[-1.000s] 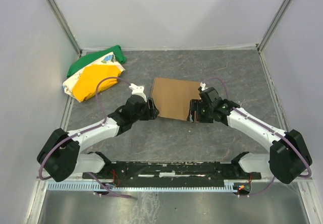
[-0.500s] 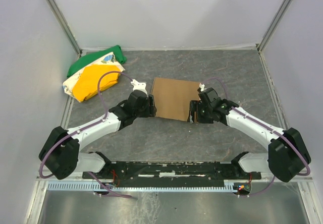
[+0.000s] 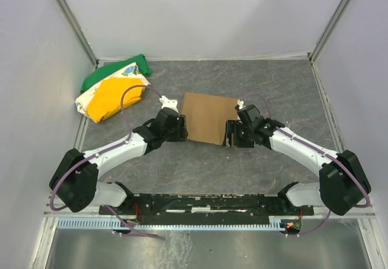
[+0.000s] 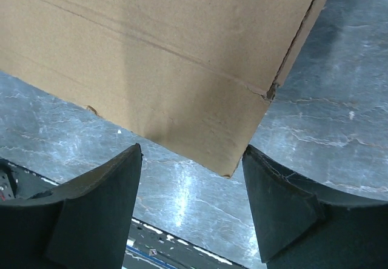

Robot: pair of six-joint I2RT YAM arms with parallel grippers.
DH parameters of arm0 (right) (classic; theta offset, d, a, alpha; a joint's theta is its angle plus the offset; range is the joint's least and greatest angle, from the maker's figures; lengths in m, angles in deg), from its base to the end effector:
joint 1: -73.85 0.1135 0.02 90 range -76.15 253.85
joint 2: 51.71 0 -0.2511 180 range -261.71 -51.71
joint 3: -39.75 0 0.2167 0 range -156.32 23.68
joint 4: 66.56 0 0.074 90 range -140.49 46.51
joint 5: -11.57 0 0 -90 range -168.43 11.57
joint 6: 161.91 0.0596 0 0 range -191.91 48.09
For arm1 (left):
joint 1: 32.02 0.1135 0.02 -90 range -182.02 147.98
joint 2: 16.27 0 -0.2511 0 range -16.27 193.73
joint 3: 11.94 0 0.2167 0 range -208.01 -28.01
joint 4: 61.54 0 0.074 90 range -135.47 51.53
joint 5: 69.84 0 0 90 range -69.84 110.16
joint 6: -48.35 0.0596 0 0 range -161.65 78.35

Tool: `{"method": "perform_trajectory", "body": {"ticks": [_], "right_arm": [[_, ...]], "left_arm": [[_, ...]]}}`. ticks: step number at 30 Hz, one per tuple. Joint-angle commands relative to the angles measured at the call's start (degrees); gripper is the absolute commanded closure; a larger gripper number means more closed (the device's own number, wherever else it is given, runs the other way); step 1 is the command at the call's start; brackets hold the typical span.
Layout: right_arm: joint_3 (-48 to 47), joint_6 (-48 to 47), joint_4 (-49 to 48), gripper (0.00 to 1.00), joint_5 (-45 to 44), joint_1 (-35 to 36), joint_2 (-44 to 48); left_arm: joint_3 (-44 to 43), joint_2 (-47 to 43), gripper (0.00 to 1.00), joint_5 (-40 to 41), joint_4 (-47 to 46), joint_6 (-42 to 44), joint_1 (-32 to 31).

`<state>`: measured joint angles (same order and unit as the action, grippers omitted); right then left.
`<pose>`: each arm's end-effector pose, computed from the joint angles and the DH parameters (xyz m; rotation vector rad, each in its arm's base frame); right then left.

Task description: Fold the paper box

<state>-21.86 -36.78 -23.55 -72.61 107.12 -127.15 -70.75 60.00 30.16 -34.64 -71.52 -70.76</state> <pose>0.1975 0.1368 0.1931 0.0029 2.6640 0.5578 0.2108 -0.1559 0.1996 0.0960 2.3617 -0.3895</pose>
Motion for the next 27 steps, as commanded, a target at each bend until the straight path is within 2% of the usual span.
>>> {"method": "perform_trajectory", "body": {"ticks": [1,6,10,27], "right_arm": [[-2.1,1.0,-4.1,0.25,3.1,0.1,-1.2],[-2.4,0.8,-2.7,0.25,1.9,0.1,-0.5],[-2.4,0.5,-2.2,0.25,1.4,0.1,-0.1],[-3.1,0.3,-1.6,0.25,1.2,0.1,-0.5]], "left_arm": [[-3.2,1.3,0.36,-2.5,-0.8,3.6,-0.2],[-4.8,1.4,0.38,-3.1,1.5,3.9,-0.2],[-7.1,1.4,0.43,-2.3,5.9,5.1,-0.7],[-10.0,6.5,0.47,3.9,12.9,7.8,-3.4]]}}
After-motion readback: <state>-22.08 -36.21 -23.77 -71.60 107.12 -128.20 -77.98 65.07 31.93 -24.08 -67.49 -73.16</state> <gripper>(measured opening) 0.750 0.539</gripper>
